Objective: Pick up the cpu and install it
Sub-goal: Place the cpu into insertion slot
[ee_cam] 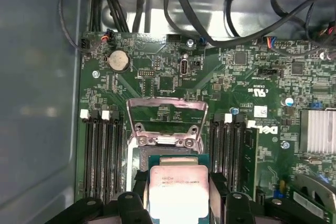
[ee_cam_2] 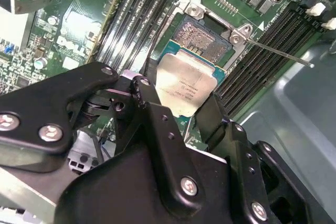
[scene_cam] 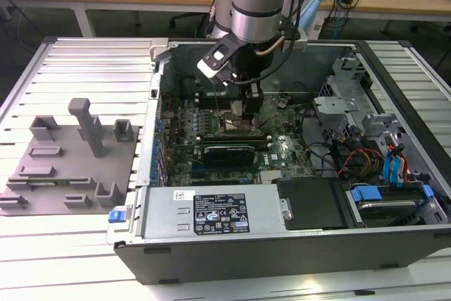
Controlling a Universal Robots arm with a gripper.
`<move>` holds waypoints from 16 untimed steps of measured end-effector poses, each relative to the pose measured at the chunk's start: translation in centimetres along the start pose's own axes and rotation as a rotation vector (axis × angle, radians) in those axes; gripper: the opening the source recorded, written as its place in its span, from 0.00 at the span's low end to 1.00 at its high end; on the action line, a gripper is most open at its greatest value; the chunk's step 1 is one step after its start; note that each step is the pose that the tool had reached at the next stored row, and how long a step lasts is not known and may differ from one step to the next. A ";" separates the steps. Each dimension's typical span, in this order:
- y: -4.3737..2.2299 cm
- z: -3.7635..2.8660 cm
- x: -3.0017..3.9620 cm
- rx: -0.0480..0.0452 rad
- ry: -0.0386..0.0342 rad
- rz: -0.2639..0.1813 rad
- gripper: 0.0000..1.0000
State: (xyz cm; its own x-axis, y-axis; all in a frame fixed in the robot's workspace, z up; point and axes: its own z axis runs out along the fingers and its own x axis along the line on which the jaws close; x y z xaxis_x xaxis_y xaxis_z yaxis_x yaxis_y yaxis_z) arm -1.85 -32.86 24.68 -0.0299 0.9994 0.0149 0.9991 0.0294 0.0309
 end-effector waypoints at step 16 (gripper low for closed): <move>-0.44 1.68 0.46 0.0032 -0.0068 0.023 0.54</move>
State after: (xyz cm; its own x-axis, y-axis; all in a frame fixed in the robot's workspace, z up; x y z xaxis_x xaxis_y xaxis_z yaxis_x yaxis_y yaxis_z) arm -2.25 -32.38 22.99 -0.0063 0.9999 0.0088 0.9996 0.0061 0.0274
